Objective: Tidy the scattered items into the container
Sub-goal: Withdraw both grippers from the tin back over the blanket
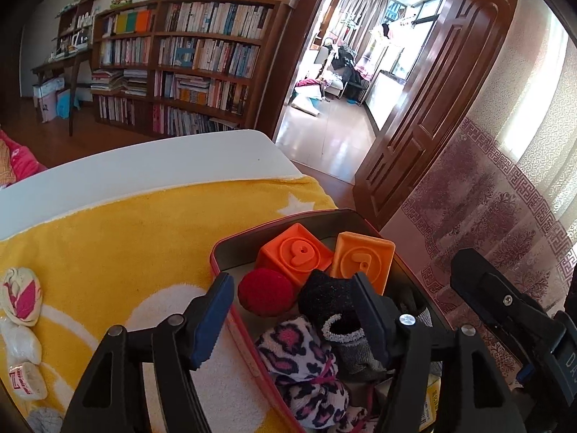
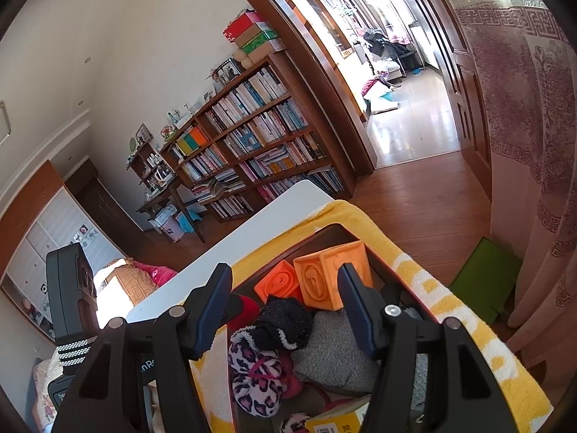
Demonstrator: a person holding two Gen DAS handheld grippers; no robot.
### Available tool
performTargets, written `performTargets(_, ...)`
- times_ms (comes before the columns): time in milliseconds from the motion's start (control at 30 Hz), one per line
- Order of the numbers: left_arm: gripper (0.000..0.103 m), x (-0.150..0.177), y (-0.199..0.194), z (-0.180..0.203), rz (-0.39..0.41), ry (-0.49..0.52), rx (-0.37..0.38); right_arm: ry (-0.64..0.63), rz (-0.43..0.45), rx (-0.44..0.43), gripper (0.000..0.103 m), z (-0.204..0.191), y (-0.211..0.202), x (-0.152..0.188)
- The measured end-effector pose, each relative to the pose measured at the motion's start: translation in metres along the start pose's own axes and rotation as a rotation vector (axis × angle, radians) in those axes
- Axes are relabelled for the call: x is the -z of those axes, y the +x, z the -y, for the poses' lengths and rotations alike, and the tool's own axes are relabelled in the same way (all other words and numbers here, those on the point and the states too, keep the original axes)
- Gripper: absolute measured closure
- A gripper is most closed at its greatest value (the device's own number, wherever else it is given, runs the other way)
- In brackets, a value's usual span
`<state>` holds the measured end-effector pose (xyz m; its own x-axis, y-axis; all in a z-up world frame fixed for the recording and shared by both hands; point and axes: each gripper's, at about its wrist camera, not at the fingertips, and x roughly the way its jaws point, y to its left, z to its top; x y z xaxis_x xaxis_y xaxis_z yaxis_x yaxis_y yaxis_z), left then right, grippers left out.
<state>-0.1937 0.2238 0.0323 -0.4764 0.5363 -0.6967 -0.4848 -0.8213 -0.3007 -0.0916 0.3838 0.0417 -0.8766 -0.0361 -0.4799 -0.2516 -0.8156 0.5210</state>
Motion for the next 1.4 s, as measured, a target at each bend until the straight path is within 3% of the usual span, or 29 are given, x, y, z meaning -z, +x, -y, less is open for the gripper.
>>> performTargets(500,0.030,0.039,-0.065,-0.056,0.027,-0.106,-0.021,-0.058,-0.029,0.013,0.038,-0.016,0.011,0.013)
performTargets(933,0.030,0.101,-0.157,-0.150,0.094,-0.277,-0.149,-0.314,-0.072,-0.119,0.038,-0.086,0.013,0.059)
performTargets(1200,0.030,0.143,-0.171,-0.183,0.055,-0.339,-0.201,-0.535,-0.216,-0.257,0.038,-0.134,0.020,0.115)
performTargets(1400,0.030,0.174,-0.169,-0.196,0.012,-0.378,-0.210,-0.679,-0.313,-0.266,0.038,-0.149,0.029,0.151)
